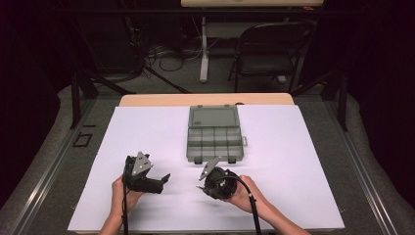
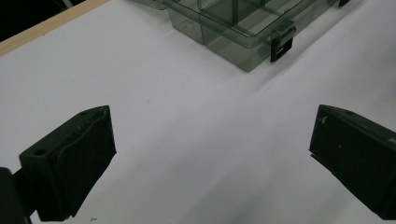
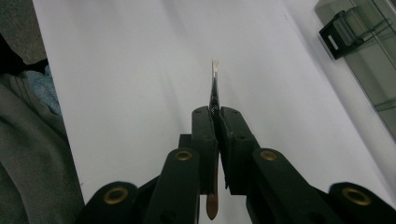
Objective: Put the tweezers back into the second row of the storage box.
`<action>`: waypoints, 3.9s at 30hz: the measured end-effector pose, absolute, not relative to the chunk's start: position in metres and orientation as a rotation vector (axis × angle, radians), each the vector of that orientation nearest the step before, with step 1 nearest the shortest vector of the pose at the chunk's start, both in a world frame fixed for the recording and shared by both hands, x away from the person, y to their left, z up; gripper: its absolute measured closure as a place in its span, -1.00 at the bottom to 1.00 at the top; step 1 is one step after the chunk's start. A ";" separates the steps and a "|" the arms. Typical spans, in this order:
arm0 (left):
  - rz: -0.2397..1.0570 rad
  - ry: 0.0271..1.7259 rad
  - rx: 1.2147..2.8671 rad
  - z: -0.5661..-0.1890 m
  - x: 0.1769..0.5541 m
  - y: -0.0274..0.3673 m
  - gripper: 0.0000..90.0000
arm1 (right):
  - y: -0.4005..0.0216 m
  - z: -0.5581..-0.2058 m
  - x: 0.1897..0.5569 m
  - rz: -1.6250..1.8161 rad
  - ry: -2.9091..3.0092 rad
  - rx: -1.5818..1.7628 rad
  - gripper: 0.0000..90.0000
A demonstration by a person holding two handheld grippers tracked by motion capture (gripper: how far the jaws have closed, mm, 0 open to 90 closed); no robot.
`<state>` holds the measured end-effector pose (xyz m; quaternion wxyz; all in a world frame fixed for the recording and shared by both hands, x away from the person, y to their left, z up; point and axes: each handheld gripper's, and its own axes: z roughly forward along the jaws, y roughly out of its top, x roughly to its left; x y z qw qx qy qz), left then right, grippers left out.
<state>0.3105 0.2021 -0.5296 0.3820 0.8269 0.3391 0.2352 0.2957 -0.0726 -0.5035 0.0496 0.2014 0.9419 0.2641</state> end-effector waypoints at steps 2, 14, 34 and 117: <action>0.601 0.864 2.111 -0.529 0.310 0.202 -1.00 | -0.074 -0.503 0.296 0.798 2.866 0.621 0.90; 0.601 0.862 2.112 -0.529 0.310 0.202 -1.00 | -0.084 -0.500 0.303 0.791 2.837 0.655 0.90; 0.604 0.859 2.112 -0.529 0.310 0.202 -1.00 | -0.100 -0.495 0.314 0.784 2.794 0.697 0.90; 0.607 0.844 2.119 -0.529 0.309 0.200 -1.00 | -0.112 -0.458 0.384 0.690 2.695 0.563 0.90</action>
